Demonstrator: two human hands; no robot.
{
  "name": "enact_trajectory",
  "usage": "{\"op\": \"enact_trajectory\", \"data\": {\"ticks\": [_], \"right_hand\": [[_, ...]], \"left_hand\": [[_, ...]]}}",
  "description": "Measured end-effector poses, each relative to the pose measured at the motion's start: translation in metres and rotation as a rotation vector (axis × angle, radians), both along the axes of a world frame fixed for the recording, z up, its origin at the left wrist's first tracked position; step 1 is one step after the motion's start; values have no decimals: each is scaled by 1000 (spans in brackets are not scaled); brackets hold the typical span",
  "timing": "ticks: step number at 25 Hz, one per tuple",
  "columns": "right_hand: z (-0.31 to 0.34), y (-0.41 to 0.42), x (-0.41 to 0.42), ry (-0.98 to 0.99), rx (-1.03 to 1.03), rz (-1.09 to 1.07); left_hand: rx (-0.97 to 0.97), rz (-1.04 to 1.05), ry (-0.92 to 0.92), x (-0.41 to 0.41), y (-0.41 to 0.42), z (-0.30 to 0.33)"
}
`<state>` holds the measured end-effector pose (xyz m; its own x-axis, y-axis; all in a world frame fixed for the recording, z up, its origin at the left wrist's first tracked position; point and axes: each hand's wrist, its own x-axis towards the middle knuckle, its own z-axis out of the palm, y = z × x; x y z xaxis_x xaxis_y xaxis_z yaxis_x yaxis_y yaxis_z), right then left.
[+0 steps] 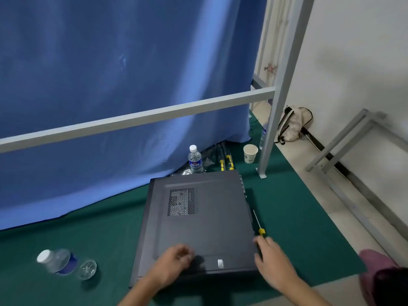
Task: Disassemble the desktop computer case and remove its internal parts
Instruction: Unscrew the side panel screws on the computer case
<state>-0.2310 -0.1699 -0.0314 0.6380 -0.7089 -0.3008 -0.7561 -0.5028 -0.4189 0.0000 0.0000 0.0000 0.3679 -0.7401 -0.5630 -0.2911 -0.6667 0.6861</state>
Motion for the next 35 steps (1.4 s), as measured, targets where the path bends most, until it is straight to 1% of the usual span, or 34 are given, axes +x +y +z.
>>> {"op": "enact_trajectory", "data": {"ticks": [1,2,4,5,7,8,9,10,11,13,16,18,20,24,27,29,31,33,35], "right_hand": [[2,-6,16,-39,-69,39],[2,-10,32,-62,-118,57],[4,-19,62,-47,-176,119],[0,-25,75,-2,-187,146],[-11,-35,92,90,-176,162],[-18,-40,98,121,-148,133],[-22,-43,102,136,-109,88],[-26,-45,105,143,-58,16],[-30,-46,107,132,9,-80],[-37,-42,108,68,146,-266],[-40,-45,103,-62,320,-467],[-40,-49,102,-96,409,-524],[-41,-49,101,-129,449,-545],[-43,-48,101,-134,461,-558],[-45,-46,99,-165,453,-541],[-43,-43,95,-150,440,-539],[-43,-32,89,-128,386,-555],[-45,-17,81,-117,319,-581],[-48,-3,68,-157,260,-597]], "left_hand": [[-50,59,31,12,-12,-2],[-50,78,10,24,-21,-1],[-39,50,-107,51,-44,2],[-23,49,-179,64,-52,-2],[74,81,-385,87,-55,-16],[147,97,-464,97,-53,-24],[223,120,-499,107,-50,-32],[288,161,-487,115,-46,-40],[323,220,-437,121,-40,-47],[314,335,-302,124,-28,-62],[294,459,-211,123,-16,-72],[303,547,-109,127,-14,-74],[295,571,-42,130,-15,-72],[276,574,-27,131,-15,-66],[251,570,-69,125,-14,-66],[222,597,-80,120,-8,-66],[206,627,-60,112,3,-67],[192,660,2,109,15,-72],[181,688,38,106,24,-78]]}}
